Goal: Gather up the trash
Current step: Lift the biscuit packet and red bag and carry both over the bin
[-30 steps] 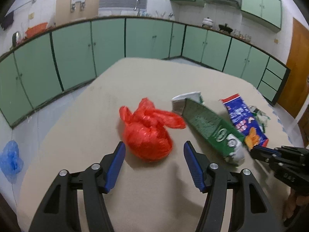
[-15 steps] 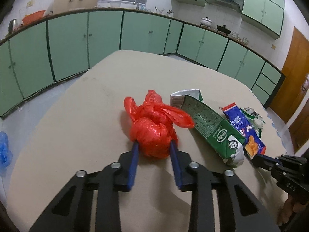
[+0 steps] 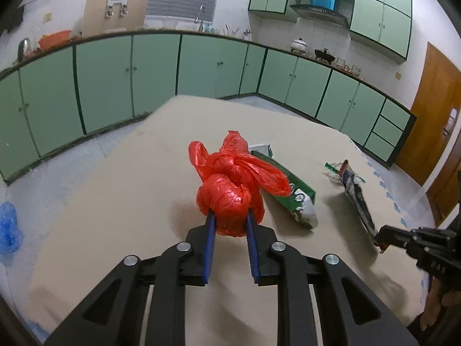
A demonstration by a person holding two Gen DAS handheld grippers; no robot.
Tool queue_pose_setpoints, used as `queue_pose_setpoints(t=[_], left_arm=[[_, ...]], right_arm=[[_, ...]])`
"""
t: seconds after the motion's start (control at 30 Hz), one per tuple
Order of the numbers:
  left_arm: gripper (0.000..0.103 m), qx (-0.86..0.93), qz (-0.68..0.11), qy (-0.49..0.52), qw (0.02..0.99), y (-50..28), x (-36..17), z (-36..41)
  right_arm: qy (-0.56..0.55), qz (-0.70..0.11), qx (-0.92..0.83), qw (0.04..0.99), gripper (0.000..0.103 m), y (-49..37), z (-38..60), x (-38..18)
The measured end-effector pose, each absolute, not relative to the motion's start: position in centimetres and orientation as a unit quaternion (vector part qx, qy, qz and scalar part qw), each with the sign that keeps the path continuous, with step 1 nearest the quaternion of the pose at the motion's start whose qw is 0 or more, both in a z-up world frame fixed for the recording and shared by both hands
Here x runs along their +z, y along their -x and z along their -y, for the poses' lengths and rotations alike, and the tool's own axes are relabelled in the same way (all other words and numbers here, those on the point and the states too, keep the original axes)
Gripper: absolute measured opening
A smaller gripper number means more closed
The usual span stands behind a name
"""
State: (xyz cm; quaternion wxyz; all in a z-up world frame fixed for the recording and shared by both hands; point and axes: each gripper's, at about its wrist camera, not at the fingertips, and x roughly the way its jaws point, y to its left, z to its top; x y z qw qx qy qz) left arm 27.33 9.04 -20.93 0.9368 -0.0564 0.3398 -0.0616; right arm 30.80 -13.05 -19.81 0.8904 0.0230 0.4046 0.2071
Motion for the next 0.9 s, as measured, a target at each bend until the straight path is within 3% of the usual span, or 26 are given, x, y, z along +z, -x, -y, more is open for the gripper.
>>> queue_pose_setpoints(t=[0.9], left_arm=[[0.02, -0.165, -0.298, 0.014, 0.94, -20.7, -14.2, -0.1]], right_arm=[[-0.048, -0.335, 0.125, 0.933, 0.0, -22.3, 22.6, -11.7]])
